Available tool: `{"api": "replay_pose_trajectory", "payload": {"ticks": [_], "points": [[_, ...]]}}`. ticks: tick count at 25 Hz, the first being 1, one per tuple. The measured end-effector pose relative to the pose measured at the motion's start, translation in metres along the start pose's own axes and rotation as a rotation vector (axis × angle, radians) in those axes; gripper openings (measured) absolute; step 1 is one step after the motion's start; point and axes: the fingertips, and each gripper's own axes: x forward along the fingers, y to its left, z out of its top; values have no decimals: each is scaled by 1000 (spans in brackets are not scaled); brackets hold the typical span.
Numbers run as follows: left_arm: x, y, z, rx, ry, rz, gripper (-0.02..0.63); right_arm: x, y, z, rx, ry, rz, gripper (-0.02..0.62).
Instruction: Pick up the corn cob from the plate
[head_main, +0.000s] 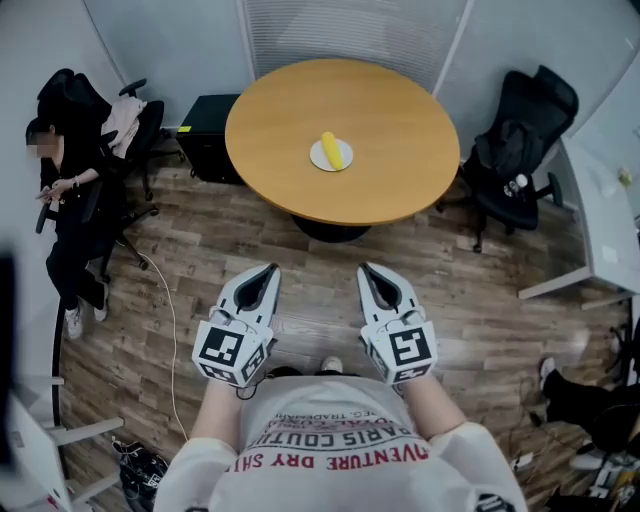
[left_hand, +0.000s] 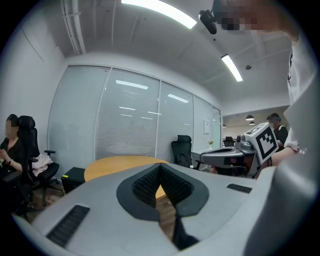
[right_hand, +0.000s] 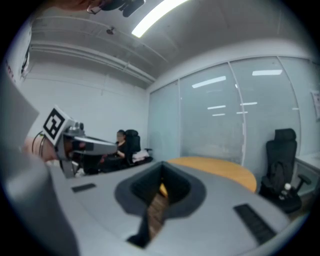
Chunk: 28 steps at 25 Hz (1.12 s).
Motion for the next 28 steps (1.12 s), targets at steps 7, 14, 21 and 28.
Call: {"api": "replay_pose_trajectory", "payload": {"ticks": [7, 14, 21, 28], "points": [[69, 19, -2, 0, 27, -26, 34, 49, -43, -4, 14, 23, 4, 20], [143, 85, -1, -1, 18, -92, 34, 133, -75, -7, 31, 45, -43, 20], [237, 179, 19, 33, 29, -173, 34, 239, -121, 5, 85, 71, -145, 20], [314, 250, 28, 63, 44, -222, 34, 333, -160, 4, 122, 122, -198, 20]]}}
